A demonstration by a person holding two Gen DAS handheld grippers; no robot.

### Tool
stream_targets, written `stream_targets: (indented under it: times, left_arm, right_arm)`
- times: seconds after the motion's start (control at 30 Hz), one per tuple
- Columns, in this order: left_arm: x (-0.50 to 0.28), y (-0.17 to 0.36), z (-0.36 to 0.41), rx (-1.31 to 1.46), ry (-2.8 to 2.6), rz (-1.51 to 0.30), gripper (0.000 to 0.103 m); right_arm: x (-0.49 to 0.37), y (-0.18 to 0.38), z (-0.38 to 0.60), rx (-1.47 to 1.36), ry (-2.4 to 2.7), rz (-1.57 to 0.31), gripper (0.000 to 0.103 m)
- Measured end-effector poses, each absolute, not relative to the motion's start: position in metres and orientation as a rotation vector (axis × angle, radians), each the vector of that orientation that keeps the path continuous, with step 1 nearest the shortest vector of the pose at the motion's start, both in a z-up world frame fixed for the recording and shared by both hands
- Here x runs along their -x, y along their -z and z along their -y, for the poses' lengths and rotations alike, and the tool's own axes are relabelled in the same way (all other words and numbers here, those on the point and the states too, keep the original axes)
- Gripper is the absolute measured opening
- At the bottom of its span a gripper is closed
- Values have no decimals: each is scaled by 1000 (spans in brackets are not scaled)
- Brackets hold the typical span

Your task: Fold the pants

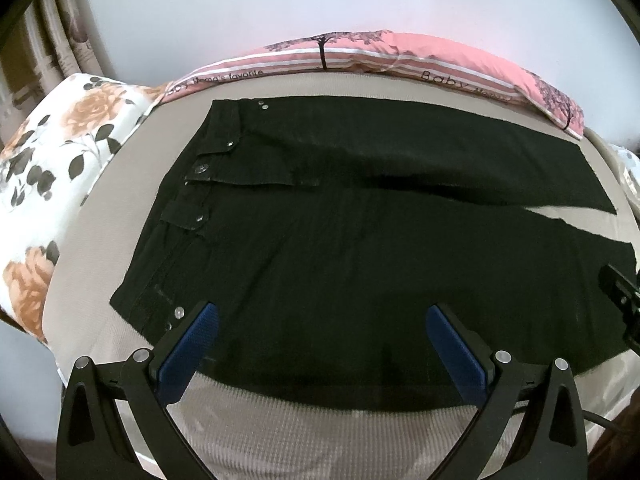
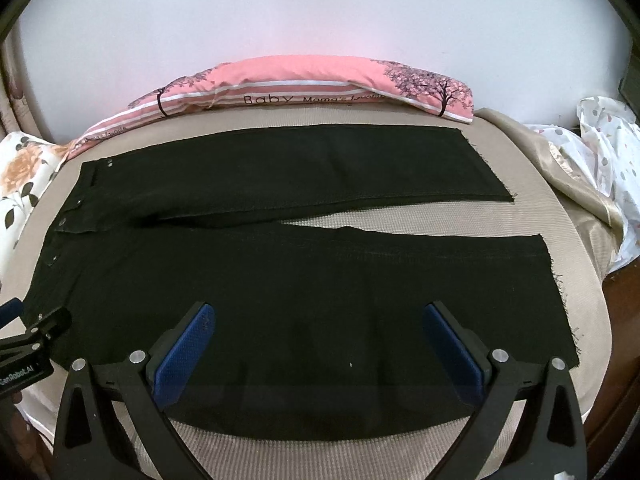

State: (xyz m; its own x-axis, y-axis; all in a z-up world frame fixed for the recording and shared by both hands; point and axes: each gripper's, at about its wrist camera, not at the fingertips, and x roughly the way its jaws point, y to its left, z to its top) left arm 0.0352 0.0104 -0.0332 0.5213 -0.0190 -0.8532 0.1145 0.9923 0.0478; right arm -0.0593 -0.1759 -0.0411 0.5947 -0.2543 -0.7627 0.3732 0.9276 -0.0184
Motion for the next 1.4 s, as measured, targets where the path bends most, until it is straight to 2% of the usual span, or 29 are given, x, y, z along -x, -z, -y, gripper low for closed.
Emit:
stream_targets:
  times: [0.37,0.6,0.67,0.8,1.1,1.23,1.3,1.4]
  left_arm:
    - [-81,28,-37,-23,110,-996,103]
    - [-148,16,-92,113,153,-972,100]
    - [-174,16,-114,162,154,-982,85]
    - [-224,20,-152,253,174,-995,71]
    - [-319,68,-206,541,392,-1100,68]
    - [-344,89,-221,620,425,-1142,59]
    - [-354,97,-224,614,432,-1156,58]
    - [-365,104,-224,592,469,-1169,51]
  right_arm:
    - [24,42,199,-215,304,-860,103]
    - [-16,35,203,-233,218,-839,103]
    - [-28,35,201,-234,196,-845,103]
    - [-55,43,197,-243,181,-865,103]
    - [-105,69,187,-298,127,-918,103]
    - [-125,75,181,-276,126,-928,103]
    - [-135,77,179,-264,127,-932,103]
    - [-147,80,176,-257,124,-936,103]
